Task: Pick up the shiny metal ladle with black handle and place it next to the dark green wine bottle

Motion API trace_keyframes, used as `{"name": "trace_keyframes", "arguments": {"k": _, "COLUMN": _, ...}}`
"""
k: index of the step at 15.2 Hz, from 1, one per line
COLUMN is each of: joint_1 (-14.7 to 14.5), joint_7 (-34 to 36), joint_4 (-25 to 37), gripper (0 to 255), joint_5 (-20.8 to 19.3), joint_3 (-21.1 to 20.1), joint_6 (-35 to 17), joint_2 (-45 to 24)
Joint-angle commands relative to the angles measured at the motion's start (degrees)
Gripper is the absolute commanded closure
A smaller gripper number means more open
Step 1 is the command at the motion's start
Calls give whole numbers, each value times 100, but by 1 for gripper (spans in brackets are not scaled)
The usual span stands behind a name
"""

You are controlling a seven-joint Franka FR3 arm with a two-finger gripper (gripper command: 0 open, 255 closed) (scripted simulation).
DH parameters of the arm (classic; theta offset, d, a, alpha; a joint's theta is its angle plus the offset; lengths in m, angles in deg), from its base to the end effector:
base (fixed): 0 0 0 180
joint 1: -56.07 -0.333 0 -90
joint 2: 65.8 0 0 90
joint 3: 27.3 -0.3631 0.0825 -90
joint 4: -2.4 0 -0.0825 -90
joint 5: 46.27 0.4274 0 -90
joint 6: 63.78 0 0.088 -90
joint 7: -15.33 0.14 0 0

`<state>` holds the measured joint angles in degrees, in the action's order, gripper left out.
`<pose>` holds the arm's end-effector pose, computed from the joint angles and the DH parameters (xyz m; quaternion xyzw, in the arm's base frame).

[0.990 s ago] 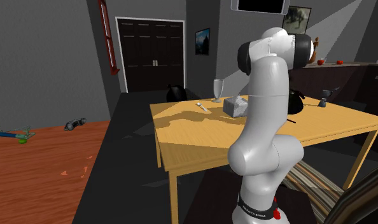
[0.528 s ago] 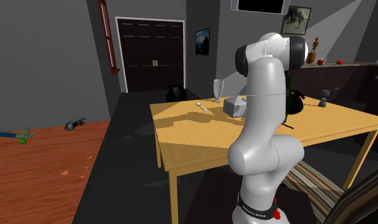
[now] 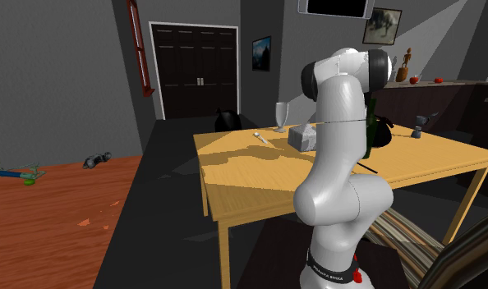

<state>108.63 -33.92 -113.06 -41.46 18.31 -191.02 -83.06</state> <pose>-0.0707 -0.6293 0.3324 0.9018 -0.4260 -0.0707 0.0200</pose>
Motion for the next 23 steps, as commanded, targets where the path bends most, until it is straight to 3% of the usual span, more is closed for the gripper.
{"name": "trace_keyframes", "arguments": {"k": 1, "joint_1": -2, "joint_7": -1, "joint_4": -10, "gripper": 255, "joint_5": 3, "joint_3": -4, "joint_6": -11, "joint_2": -2}}
{"name": "trace_keyframes", "arguments": {"k": 5, "joint_1": -2, "joint_7": -1, "joint_4": -10, "gripper": 255, "joint_5": 3, "joint_3": -4, "joint_6": -11, "joint_2": -3}}
{"name": "trace_keyframes", "arguments": {"k": 6, "joint_1": -2, "joint_7": -1, "joint_4": -11, "gripper": 0, "joint_5": 2, "joint_3": -3, "joint_6": -11, "joint_2": -2}}
{"name": "trace_keyframes", "arguments": {"k": 11, "joint_1": -3, "joint_7": -1, "joint_4": -11, "gripper": 0, "joint_5": 2, "joint_3": -3, "joint_6": -11, "joint_2": -2}}
{"name": "trace_keyframes", "arguments": {"k": 15, "joint_1": -215, "joint_7": 239, "joint_4": 320, "gripper": 0, "joint_5": -349, "joint_3": 139, "joint_6": 639, "joint_2": 417}}
{"name": "trace_keyframes", "arguments": {"k": 23, "joint_1": -212, "joint_7": 240, "joint_4": 320, "gripper": 0, "joint_5": -350, "joint_3": 136, "joint_6": 639, "joint_2": 417}}
